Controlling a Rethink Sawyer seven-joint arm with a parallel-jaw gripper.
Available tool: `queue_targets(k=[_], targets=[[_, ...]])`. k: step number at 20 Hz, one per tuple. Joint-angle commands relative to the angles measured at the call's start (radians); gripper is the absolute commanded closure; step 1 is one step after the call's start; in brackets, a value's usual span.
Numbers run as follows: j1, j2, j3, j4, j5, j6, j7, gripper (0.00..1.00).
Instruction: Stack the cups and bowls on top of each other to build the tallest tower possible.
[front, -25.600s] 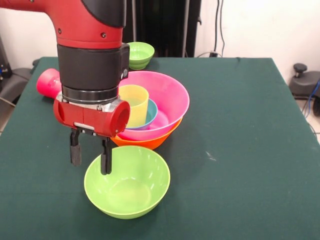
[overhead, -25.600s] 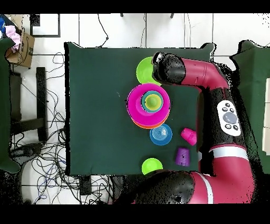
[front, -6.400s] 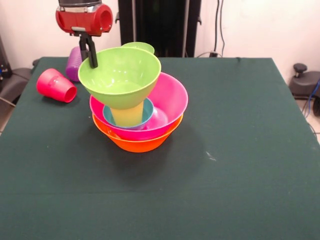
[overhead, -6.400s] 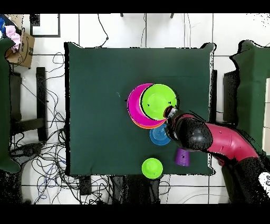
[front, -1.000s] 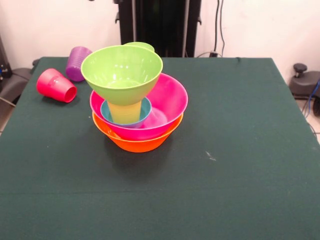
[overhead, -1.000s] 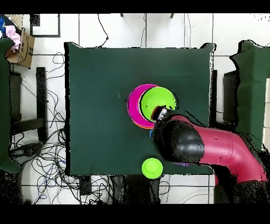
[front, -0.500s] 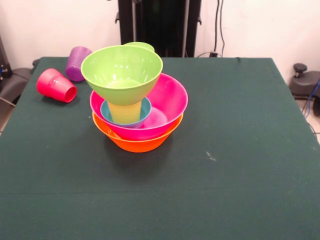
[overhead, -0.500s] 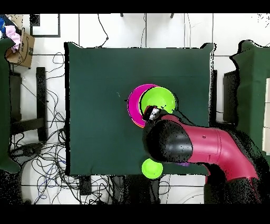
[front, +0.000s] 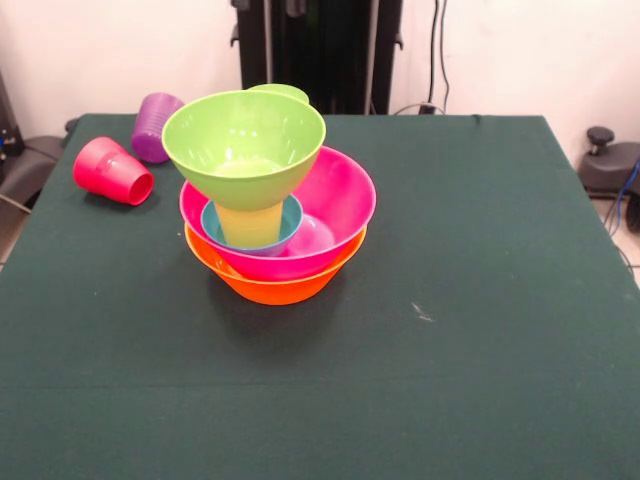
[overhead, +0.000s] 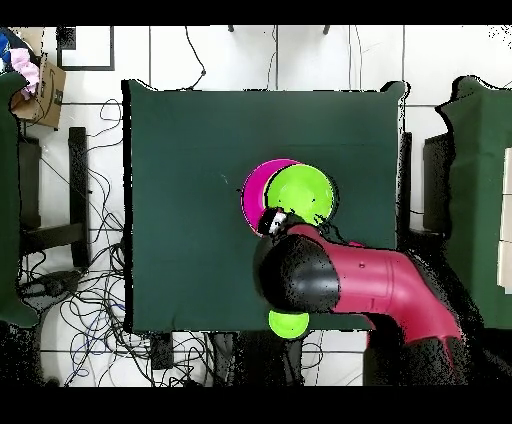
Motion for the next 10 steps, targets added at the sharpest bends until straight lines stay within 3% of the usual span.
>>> queue_targets(k=[1,5,10], targets=[[0.085,0.066,-0.12,0.13,-0.063,-0.087,0.176,0.0],[0.125,0.074,-0.166,0.132,-0.067,-0.109,0.18,0.0],[0.161,0.138,-0.215,0.136,-0.073,-0.195,0.167,0.0]])
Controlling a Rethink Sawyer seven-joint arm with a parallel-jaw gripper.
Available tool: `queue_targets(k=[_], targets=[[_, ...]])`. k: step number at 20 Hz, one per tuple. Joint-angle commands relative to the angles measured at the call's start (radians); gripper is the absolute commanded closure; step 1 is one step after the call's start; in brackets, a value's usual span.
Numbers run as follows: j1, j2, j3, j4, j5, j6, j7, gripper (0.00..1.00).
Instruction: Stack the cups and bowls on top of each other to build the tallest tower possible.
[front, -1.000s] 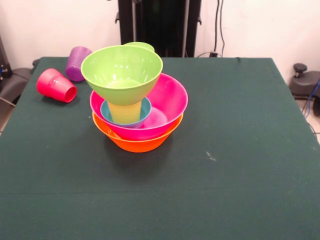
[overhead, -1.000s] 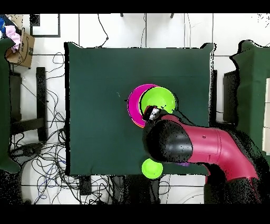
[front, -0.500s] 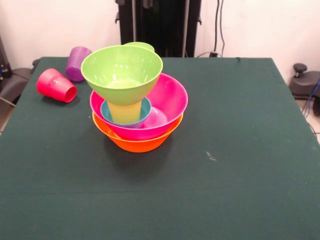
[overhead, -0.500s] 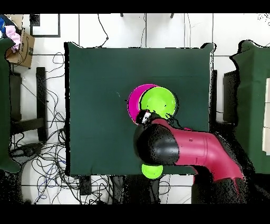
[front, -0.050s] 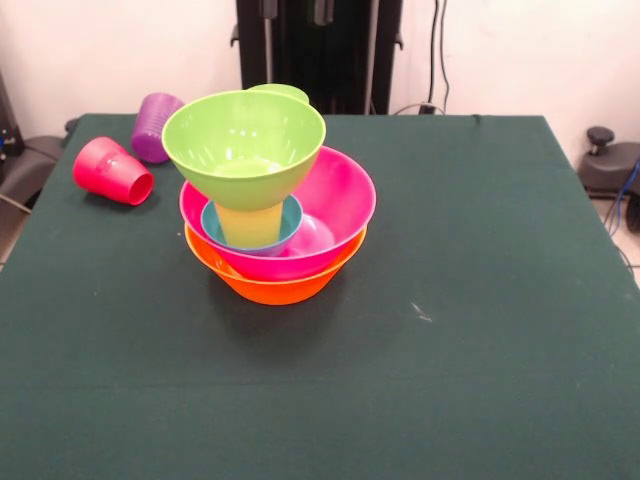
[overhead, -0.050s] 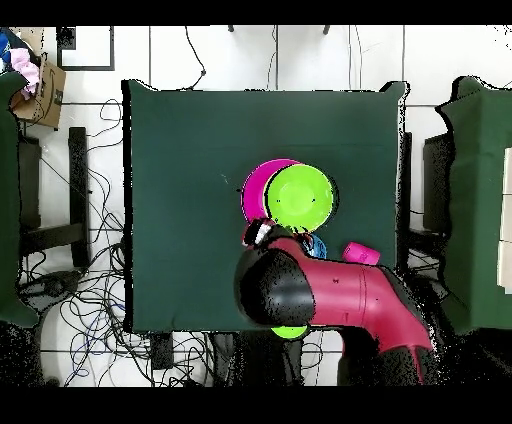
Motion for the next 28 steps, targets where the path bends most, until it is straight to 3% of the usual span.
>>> queue_targets(k=[1,7,18,22,28], targets=[[0.053,0.143,-0.106,0.092,-0.07,-0.119,0.155,0.0],[0.068,0.185,-0.132,0.09,-0.073,-0.164,0.121,0.0],[0.193,0.329,-0.267,0.073,-0.071,-0.353,0.146,0.0],[0.23,0.336,-0.305,0.081,-0.045,-0.392,0.147,0.0],[0.205,0.354,-0.293,0.095,-0.039,-0.431,0.12,0.0]])
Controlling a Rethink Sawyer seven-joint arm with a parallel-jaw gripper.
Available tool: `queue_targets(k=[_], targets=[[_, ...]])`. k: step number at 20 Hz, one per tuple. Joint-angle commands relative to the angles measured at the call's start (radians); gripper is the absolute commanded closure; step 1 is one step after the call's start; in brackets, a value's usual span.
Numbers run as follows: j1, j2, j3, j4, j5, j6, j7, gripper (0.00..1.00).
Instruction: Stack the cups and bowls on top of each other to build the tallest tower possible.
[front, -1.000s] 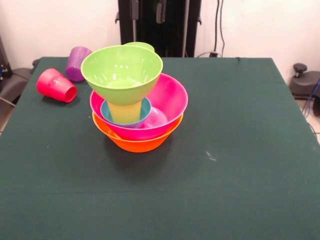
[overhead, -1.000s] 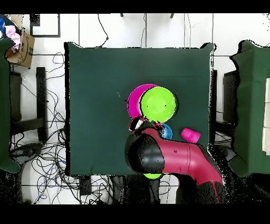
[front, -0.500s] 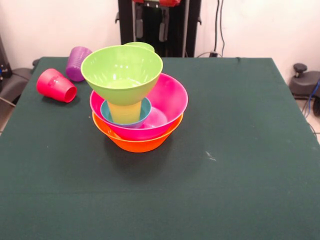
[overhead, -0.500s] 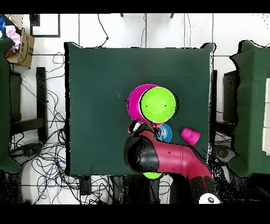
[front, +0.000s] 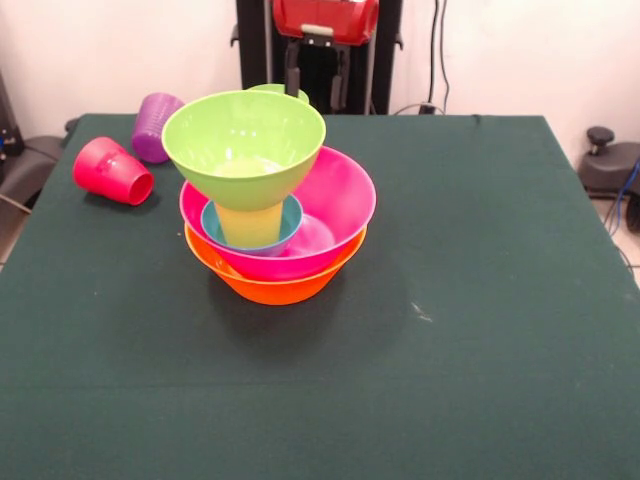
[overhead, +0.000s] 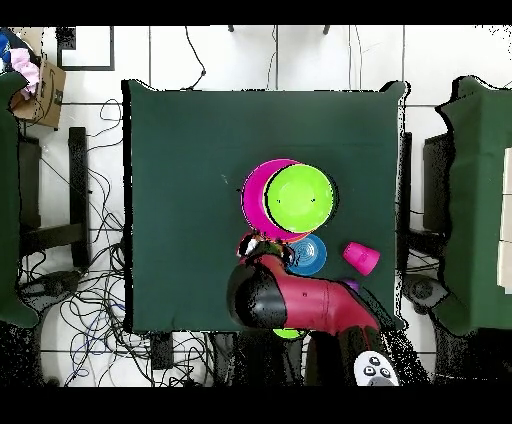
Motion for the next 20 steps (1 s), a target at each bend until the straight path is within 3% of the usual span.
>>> queue_targets(k=[1,10,20], targets=[[0.001,0.073,-0.017,0.068,-0.044,-0.07,0.116,0.0],[-0.036,-0.098,0.017,0.159,-0.033,0.008,0.079,0.0],[-0.018,-0.145,0.008,0.225,-0.017,-0.007,0.109,0.0]])
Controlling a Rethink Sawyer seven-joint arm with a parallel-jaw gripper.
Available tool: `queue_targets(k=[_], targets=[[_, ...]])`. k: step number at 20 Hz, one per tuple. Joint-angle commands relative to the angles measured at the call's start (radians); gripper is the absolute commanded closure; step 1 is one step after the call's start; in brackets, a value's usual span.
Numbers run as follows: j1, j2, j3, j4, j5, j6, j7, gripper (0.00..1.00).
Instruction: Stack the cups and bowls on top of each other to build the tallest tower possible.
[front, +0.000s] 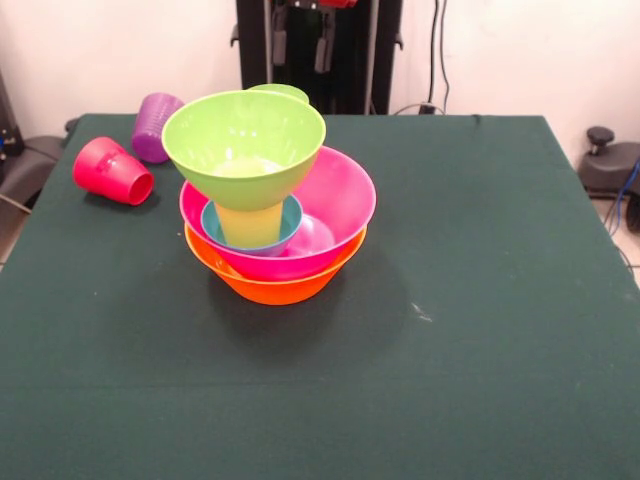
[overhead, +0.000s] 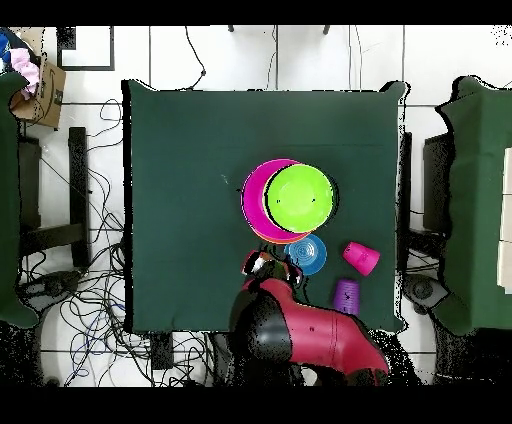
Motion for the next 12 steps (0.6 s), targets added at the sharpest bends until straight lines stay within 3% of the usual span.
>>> queue_targets(k=[1,12], targets=[[0.02,-0.006,0.02,0.109,-0.021,0.017,0.113,0.0],[0.087,0.197,-0.072,0.077,-0.045,-0.208,0.145,0.0]])
